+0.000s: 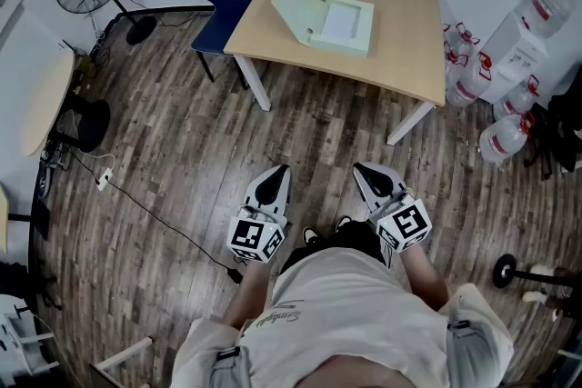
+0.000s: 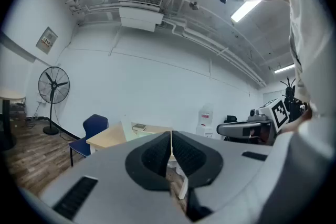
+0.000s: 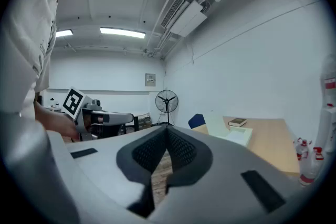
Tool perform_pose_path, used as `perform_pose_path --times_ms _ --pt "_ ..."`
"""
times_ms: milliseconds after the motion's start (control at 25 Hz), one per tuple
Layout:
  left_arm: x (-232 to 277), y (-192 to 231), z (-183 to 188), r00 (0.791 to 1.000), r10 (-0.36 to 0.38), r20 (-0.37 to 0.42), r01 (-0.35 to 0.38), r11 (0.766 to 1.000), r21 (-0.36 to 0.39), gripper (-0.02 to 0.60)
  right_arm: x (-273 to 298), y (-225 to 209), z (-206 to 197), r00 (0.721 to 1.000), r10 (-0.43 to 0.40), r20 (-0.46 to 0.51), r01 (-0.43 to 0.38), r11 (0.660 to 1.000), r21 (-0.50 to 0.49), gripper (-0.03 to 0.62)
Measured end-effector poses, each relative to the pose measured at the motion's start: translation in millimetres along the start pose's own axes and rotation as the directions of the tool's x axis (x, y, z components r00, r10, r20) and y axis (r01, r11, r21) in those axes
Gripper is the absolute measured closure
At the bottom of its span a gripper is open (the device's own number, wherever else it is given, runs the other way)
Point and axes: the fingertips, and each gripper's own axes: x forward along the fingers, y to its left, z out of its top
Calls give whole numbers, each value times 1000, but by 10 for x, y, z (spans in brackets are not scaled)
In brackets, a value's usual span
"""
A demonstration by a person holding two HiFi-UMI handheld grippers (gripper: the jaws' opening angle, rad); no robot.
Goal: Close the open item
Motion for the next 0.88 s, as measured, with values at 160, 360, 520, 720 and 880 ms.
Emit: perform_pose_path --times_ms 160,360,520,720,880 --pt "-7 49 -40 1000 0 0 0 1000 0 565 29 -34 36 999 -22 24 21 1000 13 606" --pt "3 33 -47 1000 -9 2 10 1000 -11 565 -37 -100 9 998 -61 6 61 998 9 605" --pt "-54 83 -48 1000 -15 -4 15 1000 -10 565 -73 -104 -10 997 -84 1 83 996 33 605" --pt "-103 214 -127 1000 8 -16 -9 1000 -25 565 -91 -33 -37 997 -80 -12 80 997 23 605" --pt "-39 257 -173 1000 16 -11 -17 997 -72 565 -129 -45 -156 995 -82 -56 83 996 22 605"
